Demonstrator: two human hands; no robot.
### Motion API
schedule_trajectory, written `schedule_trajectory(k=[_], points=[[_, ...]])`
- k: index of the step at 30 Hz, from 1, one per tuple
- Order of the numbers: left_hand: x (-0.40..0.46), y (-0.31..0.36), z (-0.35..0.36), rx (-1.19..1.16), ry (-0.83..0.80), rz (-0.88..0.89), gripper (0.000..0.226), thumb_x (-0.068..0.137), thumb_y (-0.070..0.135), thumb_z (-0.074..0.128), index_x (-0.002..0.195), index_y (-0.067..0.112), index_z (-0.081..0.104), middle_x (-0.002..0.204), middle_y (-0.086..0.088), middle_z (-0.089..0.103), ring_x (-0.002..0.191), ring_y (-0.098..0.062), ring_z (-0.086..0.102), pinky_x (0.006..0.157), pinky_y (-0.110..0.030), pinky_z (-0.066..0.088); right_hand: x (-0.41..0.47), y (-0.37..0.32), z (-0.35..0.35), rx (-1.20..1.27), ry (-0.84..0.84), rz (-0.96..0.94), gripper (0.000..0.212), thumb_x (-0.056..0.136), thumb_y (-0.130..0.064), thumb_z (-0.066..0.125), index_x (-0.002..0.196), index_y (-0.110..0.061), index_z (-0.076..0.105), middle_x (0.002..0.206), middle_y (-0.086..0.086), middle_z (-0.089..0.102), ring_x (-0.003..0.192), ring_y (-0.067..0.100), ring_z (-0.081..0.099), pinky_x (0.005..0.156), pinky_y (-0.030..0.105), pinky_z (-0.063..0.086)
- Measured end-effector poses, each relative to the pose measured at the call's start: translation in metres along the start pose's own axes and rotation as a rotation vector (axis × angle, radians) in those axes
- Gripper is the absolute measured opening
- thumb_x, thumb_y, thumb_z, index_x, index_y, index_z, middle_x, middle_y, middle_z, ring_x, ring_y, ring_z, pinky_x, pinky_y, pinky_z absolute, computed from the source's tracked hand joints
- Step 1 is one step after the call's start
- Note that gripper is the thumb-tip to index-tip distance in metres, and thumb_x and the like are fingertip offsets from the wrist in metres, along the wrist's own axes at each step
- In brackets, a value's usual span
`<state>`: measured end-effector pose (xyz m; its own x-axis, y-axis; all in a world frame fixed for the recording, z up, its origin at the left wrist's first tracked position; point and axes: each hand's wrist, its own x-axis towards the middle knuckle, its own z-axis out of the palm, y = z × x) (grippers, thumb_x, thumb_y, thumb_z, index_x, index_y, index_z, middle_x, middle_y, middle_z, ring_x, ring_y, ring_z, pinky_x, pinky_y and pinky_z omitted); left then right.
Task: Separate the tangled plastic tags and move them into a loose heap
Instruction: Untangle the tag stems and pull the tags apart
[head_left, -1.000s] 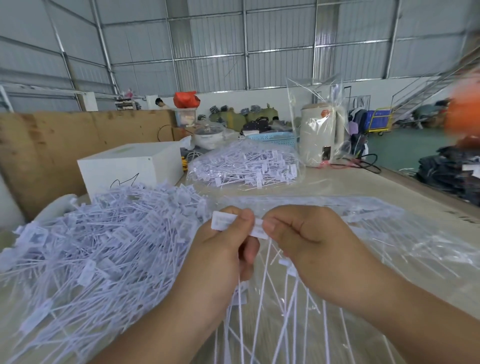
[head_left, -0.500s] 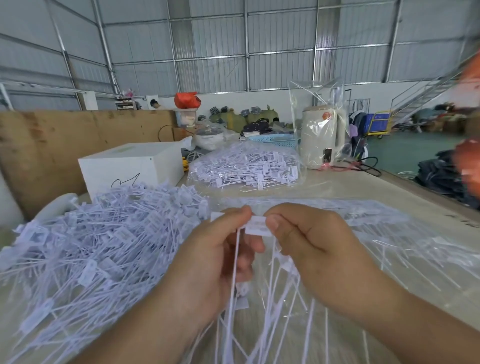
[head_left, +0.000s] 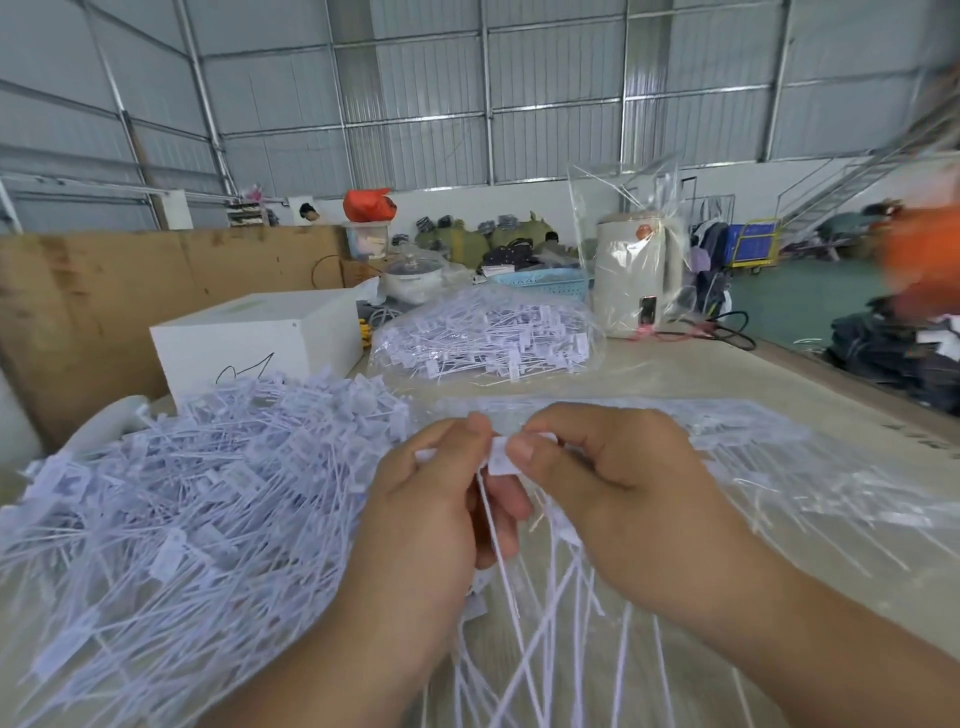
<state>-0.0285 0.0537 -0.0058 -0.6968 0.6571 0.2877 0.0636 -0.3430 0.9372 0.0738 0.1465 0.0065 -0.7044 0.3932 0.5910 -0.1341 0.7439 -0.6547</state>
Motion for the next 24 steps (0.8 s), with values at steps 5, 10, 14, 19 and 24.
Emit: schedule_trajectory(k=[5, 10, 14, 19, 24], points=[[0.006, 0.003, -0.01, -0.397, 0.102, -0.225, 0.029, 0.1, 0.023, 0.046, 0.074, 0.011, 0.052, 0.05, -0.005, 0.055, 0.034, -0.01, 0.043, 0.032, -0.013, 0.029, 0.001, 0.002, 0.004, -0.043, 0.273, -0.078, 0.034, 0.096, -0.031, 0.055, 0.066, -0.014, 0.056, 0.049, -0.008, 0.039, 0.044, 0.008, 0.036, 0.044, 0.018, 0.026], [0.015, 0.006, -0.023, -0.089, -0.095, -0.132, 0.036, 0.096, 0.037, 0.047, 0.074, 0.014, 0.063, 0.054, -0.004, 0.055, 0.037, -0.015, 0.045, 0.036, -0.02, 0.034, 0.001, 0.009, -0.006, 0.197, 0.003, -0.048, 0.019, 0.094, -0.034, 0.058, 0.083, -0.019, 0.061, 0.05, -0.005, 0.043, 0.044, 0.008, 0.036, 0.046, 0.02, 0.031], [0.005, 0.001, -0.014, -0.034, -0.346, -0.098, 0.044, 0.085, 0.054, 0.049, 0.092, 0.014, 0.067, 0.053, -0.008, 0.055, 0.039, -0.021, 0.051, 0.04, -0.024, 0.039, 0.0, 0.012, -0.001, 0.321, -0.159, 0.047, 0.007, 0.093, -0.033, 0.054, 0.096, -0.027, 0.053, 0.065, 0.026, 0.061, 0.06, 0.051, 0.053, 0.06, 0.063, 0.044], [0.004, 0.0, -0.016, 0.039, -0.358, -0.094, 0.054, 0.07, 0.068, 0.06, 0.097, 0.021, 0.067, 0.053, -0.005, 0.051, 0.037, -0.018, 0.043, 0.041, -0.023, 0.036, -0.001, 0.016, 0.001, 0.327, -0.208, 0.1, 0.012, 0.091, -0.038, 0.054, 0.099, -0.032, 0.048, 0.073, 0.028, 0.064, 0.065, 0.056, 0.055, 0.063, 0.064, 0.041], [0.001, -0.002, -0.017, 0.171, -0.324, -0.074, 0.034, 0.075, 0.064, 0.066, 0.07, 0.031, 0.059, 0.048, -0.003, 0.05, 0.035, -0.015, 0.038, 0.039, -0.019, 0.03, -0.001, 0.014, 0.002, 0.312, -0.272, 0.104, 0.013, 0.092, -0.038, 0.056, 0.101, -0.038, 0.046, 0.071, 0.008, 0.07, 0.07, 0.053, 0.059, 0.069, 0.068, 0.044]])
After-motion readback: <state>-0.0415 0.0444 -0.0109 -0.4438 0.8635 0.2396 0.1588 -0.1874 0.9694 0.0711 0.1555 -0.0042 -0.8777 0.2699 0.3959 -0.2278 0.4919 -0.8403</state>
